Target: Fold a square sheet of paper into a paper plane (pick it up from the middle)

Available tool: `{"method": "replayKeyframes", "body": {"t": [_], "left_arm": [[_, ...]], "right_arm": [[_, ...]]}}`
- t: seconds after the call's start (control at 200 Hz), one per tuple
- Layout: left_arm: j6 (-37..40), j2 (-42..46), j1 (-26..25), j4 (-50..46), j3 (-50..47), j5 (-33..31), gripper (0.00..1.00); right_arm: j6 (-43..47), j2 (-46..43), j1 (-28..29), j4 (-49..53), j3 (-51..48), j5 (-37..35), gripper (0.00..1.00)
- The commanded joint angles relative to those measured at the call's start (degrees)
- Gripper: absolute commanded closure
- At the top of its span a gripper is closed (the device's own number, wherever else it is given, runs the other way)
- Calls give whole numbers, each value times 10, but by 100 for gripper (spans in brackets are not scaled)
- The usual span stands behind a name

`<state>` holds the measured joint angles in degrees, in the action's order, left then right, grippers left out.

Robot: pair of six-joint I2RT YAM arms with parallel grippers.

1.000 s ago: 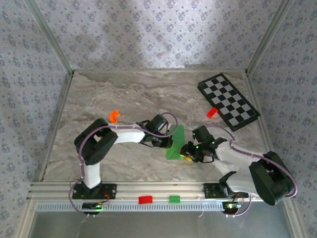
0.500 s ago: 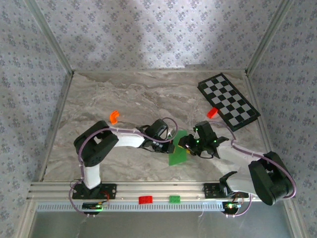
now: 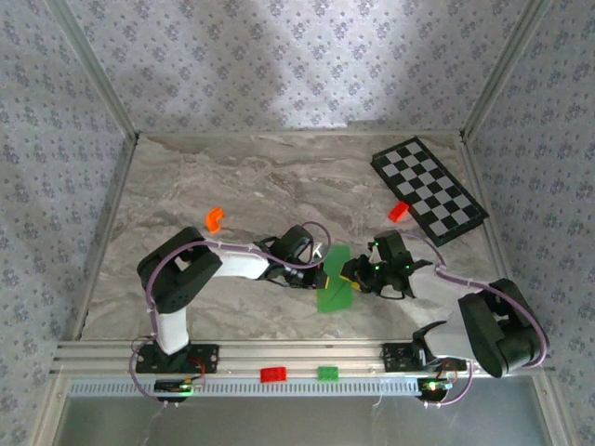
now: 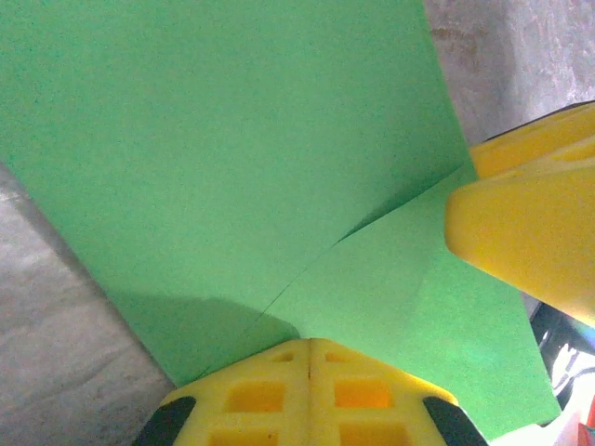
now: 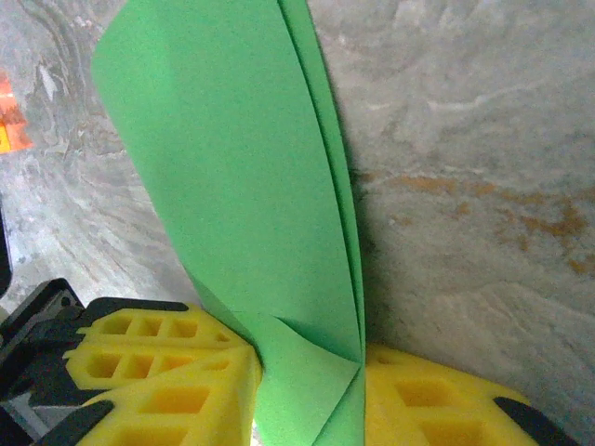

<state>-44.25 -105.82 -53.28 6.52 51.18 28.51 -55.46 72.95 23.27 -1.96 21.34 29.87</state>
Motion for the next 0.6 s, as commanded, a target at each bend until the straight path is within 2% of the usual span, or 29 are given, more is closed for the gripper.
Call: {"method": "replayKeyframes", "body": {"t": [0.0,0.595], "left_arm": [[-4,12,-2,1,-6,7,96],[-7,18,-2,6,-9,7,96]], "right_arm": [[22,4,-8,-25,-7,18,71],[54,25,-27,-53,-22,36,85]]}}
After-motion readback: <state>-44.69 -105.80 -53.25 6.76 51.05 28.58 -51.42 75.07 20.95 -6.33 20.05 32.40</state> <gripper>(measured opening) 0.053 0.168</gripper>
